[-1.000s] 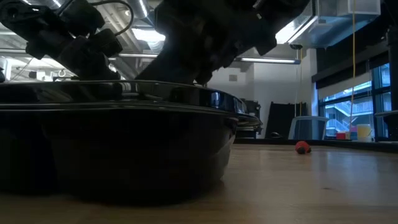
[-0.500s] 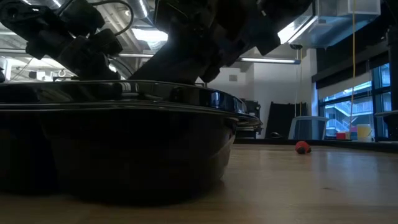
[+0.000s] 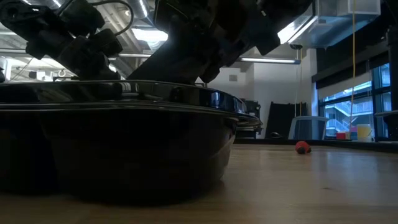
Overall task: Pick and placing Produce into tupperware
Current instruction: Put the red cherry into the black container with the other red fruits, then move the black container to the center of the table
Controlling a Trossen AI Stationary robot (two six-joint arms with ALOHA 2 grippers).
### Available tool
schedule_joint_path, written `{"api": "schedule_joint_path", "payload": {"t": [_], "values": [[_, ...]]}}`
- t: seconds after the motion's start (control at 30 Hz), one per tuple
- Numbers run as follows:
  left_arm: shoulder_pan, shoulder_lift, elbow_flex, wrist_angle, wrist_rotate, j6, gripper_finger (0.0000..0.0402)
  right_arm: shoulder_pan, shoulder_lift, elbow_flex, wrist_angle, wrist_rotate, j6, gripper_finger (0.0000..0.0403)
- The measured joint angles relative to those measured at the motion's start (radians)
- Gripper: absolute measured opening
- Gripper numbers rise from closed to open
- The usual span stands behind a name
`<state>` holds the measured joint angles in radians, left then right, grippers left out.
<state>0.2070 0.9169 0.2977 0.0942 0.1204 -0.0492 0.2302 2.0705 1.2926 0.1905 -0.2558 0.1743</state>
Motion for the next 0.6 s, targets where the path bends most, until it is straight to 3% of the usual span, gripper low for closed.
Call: {"api": "schedule_joint_path", "payload": {"t": [0.4,0.6], "values": [[0.000,0.000,0.000,0.000,0.000,0.000,0.0236,-0.003,-0.001,0.000,-0.009,0.000,0.009,0.0120],[0.000,0.000,0.000,-0.009,0.000,0.000,0.0236,-0.001,-0.063,-0.001,-0.222,-0.008,0.033,0.0120]]}}
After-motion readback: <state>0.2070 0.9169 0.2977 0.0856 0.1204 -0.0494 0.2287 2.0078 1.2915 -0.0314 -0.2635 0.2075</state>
